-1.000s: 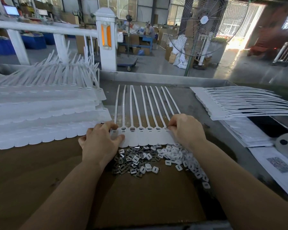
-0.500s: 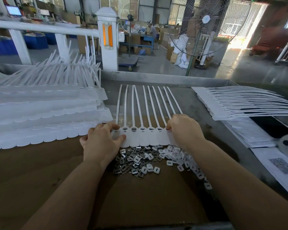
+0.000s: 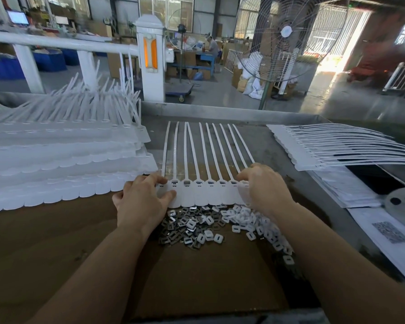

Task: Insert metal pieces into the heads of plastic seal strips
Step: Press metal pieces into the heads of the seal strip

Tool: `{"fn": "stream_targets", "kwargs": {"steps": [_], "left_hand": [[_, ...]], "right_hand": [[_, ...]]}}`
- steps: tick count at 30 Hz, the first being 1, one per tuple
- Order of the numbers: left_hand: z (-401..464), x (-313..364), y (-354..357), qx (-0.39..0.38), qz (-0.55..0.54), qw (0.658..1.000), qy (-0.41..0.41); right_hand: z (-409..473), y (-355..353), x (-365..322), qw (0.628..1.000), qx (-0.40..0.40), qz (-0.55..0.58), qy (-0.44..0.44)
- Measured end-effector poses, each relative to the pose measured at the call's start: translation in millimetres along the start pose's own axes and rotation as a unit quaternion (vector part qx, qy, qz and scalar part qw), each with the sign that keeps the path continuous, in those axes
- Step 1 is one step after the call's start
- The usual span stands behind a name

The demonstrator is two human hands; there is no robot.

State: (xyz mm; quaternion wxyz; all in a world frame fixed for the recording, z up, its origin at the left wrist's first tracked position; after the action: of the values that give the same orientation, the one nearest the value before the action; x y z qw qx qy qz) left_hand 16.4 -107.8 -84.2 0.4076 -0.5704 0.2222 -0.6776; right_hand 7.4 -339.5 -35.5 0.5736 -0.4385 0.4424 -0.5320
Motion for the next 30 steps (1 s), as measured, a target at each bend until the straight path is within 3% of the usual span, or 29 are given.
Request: {"fn": "stream_targets", "kwargs": {"steps": [12,15,21,25,30], "left_hand": [[1,0,0,-0.003,0.000,1.000,-0.003],[1,0,0,-0.002,-0.004,1.000,-0.001],[1,0,-1,0.000,-0.005,1.000,-0.001],[0,-1,1,-0.004,-0.003,1.000,-0.004],[0,-1,1,-0.004,-0.002,1.000,-0.004]], "right_hand": [[7,14,-1,0.998,-0.058,0.025,0.019],[5,11,-2,0.999,-0.035,0.011,0.018],[-16,0,-26,0.998,0.030,0.049,-0.037],[-33,-1,-44,0.992,0.012,0.096,-0.087],[-40,3,-52,0.991,-0.022,0.074,-0.112]]}}
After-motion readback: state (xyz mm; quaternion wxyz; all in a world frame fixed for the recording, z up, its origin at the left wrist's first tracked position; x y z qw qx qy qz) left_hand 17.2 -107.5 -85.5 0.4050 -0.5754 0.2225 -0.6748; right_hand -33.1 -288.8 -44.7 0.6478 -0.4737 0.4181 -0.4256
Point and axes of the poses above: each hand's wrist, its own z-axis towards the middle knuckle, its own y-axis out of the palm, x = y × z, the point moved 7 cm from there along z, towards the middle knuckle, and after that the axes turned 3 degrees about -z, right-handed, at the moved point
